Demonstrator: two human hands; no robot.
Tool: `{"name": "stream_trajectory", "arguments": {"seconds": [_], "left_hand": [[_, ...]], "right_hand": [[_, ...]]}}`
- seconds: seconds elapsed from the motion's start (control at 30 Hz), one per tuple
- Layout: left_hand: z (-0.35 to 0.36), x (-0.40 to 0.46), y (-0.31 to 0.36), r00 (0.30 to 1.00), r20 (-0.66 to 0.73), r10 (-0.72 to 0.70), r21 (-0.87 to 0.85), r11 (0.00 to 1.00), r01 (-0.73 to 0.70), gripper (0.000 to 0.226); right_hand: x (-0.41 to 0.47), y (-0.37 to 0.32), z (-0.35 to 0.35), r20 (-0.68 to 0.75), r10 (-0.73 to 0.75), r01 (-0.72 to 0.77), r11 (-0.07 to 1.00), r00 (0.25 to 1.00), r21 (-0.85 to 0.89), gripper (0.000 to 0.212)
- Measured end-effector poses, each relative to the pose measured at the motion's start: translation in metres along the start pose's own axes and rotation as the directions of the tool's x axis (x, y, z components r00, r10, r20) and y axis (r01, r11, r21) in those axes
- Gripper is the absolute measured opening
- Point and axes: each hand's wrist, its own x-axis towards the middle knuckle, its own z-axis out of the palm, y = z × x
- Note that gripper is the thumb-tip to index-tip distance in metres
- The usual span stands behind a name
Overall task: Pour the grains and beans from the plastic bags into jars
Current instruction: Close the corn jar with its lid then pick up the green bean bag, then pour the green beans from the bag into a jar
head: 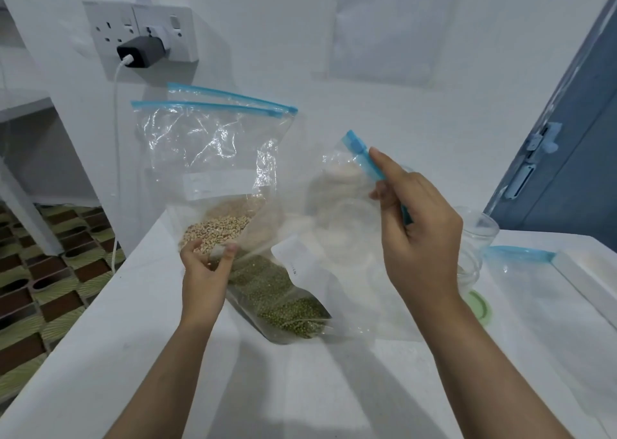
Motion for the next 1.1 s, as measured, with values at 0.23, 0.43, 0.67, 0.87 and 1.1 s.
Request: {"name": "stream_trajectory", "arguments": {"seconds": [0.23,0.43,0.67,0.87,1.1], "left_hand": [[0.008,-0.003,0.012,0.988,-0.069,0.138,-0.137,0.98,-0.146,0.056],[0.013,0.0,0.032,0.964,-0.097,0.246,-0.211,0.942,-0.261,0.049],[0.017,0.006,0.03,0.955,-0.095,0.281,-0.212,0.932,-0.295,0.04],[0.015,0.015,0.008,0.987,-0.058,0.148,-0.278,0.948,-0.158,0.034],[0.017,0.017,0.013,0.989,-0.077,0.123,-0.382,0.913,-0.143,0.037]], "right_hand": [[-0.007,0.003,-0.006,-0.024,0.034,-0.034,0.999,0.999,0.017,0.054],[-0.003,0.006,-0.013,-0.068,0.052,-0.051,0.998,0.996,0.027,0.05],[-0.009,0.011,-0.013,-0.092,0.102,-0.099,0.995,0.99,0.032,0.05],[-0.02,0.022,-0.018,-0.083,0.178,-0.175,0.984,0.981,0.043,0.05],[-0.025,0.026,-0.024,-0.047,0.285,-0.281,0.956,0.957,0.082,0.043]]}}
